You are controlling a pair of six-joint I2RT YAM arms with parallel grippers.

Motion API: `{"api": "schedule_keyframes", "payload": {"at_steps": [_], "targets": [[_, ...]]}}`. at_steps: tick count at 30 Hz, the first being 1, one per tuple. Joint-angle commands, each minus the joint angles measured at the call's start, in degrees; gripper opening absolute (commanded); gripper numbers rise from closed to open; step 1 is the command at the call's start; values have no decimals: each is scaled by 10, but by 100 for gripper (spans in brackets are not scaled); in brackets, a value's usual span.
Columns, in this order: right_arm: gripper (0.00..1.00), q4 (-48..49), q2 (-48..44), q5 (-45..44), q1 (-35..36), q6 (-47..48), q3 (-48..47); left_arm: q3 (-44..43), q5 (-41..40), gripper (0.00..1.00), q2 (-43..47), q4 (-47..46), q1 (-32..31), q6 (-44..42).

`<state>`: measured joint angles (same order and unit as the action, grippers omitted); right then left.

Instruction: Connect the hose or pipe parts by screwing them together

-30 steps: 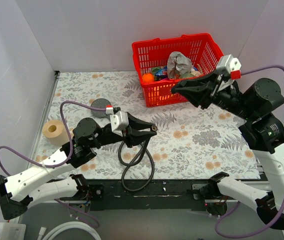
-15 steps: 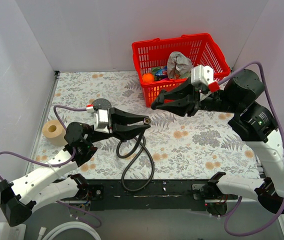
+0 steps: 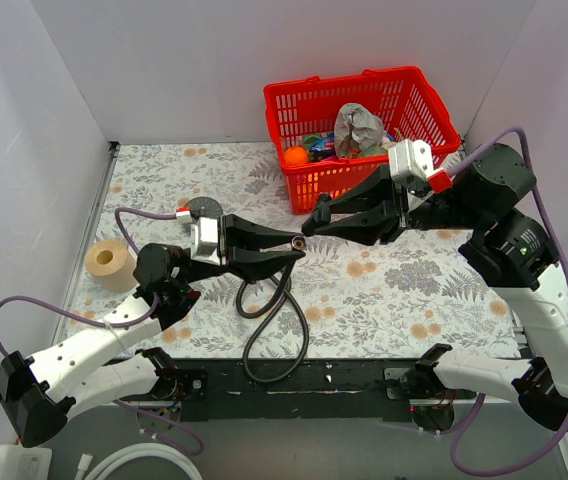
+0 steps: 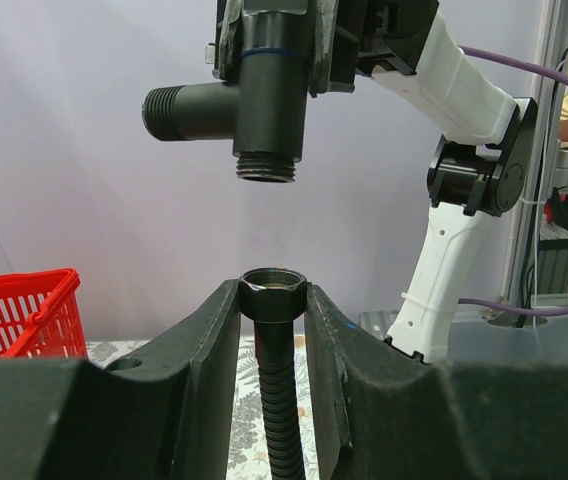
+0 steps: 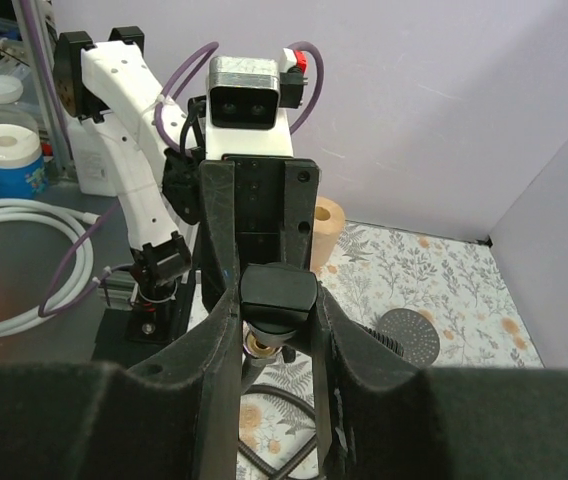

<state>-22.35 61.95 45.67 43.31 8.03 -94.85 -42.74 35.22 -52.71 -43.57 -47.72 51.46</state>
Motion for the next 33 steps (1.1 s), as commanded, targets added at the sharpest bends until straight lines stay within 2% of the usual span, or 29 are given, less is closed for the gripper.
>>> {"api": "schedule_keyframes", "payload": {"at_steps": [1,19,33], "targets": [[1,46,-2,20,6,-21,2,-14,5,0,0,-6,4,7],[1,4,3,11,10,-39,18,-59,22,0,-1,60,4,-9],[1,-5,-3,0,13,-39,53,-75,25,0,-8,76,4,-5]]}}
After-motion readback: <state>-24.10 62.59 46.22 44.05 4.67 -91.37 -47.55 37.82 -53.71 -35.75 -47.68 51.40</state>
